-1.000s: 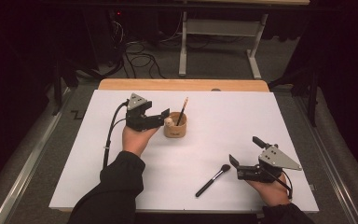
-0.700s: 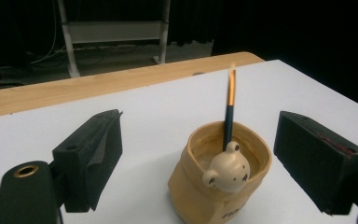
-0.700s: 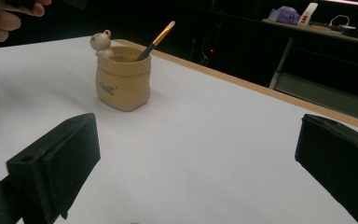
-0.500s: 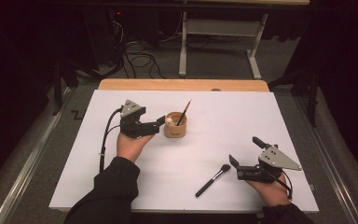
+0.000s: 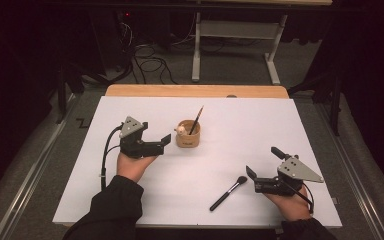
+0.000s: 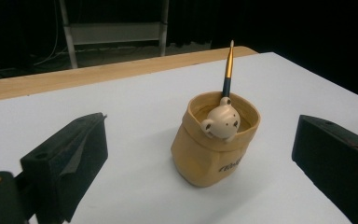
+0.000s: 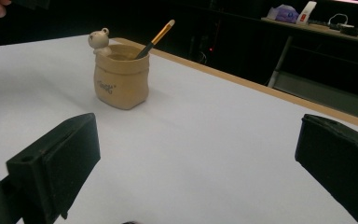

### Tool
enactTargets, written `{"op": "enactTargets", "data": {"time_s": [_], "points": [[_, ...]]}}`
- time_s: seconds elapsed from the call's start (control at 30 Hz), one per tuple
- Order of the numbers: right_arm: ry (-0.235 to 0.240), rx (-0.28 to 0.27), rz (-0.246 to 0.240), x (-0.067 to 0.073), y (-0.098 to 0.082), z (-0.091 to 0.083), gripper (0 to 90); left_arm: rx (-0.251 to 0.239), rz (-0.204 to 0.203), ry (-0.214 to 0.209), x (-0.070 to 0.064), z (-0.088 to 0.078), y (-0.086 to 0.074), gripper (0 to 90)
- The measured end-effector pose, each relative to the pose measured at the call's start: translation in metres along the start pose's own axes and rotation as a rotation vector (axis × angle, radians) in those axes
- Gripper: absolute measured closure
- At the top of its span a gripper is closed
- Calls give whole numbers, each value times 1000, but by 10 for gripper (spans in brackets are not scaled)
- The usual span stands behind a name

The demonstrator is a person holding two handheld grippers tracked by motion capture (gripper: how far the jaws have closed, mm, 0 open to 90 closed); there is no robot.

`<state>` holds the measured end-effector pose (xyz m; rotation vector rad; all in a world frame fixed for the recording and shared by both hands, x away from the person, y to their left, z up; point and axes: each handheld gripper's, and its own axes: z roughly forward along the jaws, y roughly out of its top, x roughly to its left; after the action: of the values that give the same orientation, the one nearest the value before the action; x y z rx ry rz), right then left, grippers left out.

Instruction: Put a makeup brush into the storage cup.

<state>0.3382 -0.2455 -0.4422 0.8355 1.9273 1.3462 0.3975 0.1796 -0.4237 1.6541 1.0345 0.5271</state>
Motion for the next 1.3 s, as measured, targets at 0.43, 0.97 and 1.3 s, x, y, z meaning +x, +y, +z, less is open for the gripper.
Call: {"op": "enactTargets", "data": {"time_s": [0.43,0.97,1.3], "points": [[-8,4,-1,-2,-1,0,2,0,12,7,-2,-26,-12,2],[-19,14,1,-3,-3,0,2,-8,12,2,-4,-59,-43,2],[-28,24,11,-4,-4,2,2,-1,-5,2,1,-60,-47,2]]}}
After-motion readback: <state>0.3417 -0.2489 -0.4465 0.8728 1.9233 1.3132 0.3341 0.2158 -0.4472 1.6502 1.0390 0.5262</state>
